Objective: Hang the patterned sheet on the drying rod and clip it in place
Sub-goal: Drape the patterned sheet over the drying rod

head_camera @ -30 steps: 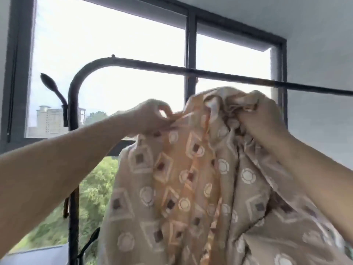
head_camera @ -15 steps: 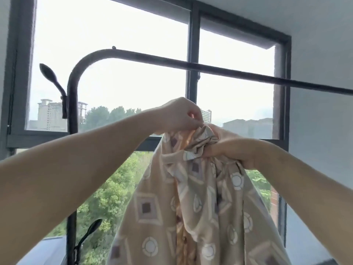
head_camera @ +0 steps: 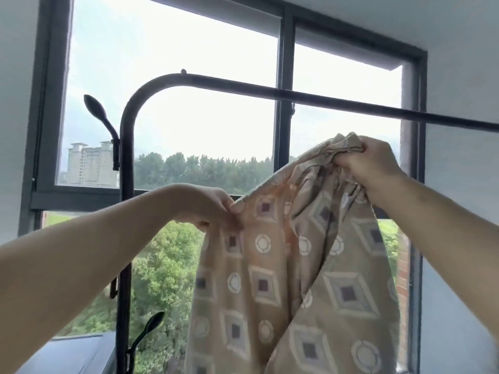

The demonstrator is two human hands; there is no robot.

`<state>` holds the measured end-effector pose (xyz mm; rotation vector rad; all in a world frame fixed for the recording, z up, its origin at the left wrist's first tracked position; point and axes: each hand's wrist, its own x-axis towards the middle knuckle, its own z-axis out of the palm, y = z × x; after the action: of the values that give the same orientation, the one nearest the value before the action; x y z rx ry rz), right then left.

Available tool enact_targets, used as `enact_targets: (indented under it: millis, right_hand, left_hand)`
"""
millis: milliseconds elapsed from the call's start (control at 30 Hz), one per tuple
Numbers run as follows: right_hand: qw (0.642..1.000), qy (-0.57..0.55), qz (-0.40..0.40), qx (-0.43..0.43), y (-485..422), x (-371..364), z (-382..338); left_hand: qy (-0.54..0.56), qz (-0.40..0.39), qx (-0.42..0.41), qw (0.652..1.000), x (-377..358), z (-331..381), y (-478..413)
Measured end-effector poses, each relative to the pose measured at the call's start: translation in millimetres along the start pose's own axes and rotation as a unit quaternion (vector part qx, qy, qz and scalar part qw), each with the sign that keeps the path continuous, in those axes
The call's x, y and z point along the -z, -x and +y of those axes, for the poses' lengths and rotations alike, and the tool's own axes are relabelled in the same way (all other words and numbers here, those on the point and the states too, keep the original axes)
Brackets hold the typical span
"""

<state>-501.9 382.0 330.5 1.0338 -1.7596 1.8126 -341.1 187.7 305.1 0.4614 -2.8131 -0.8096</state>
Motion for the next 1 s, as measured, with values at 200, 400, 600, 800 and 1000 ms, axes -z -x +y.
enact_targets:
  millis: [200,400,600,800,1000]
  right_hand:
    - [0.999,0.035,-0.004,0.018,-10.9,4.5,-3.5]
    - [0.988,0.002,-0.152,0.002,12.4,-7.0,-5.6]
    - [0.884,0.001,-0.461,-0.085,39.6,-44.1,-14.2]
    - [0.924,-0.034,-0.370,-0.091,37.9,-49.0,-5.4]
    - [0.989,-0.061,-0.133,-0.038,18.4,-22.8,-9.9]
  left_hand:
    - [0.031,0.179,-0.068,0.981,9.8,-11.3,-4.8]
    - [0.041,0.261,-0.111,0.958,25.5,-0.8,-0.8]
    - [-0.001,0.235,-0.204,0.950,11.6,40.3,-0.9]
    - [0.016,0.230,-0.191,0.954,11.3,37.2,2.7]
    - [-0.058,0.023,-0.006,0.998,18.6,1.5,18.2]
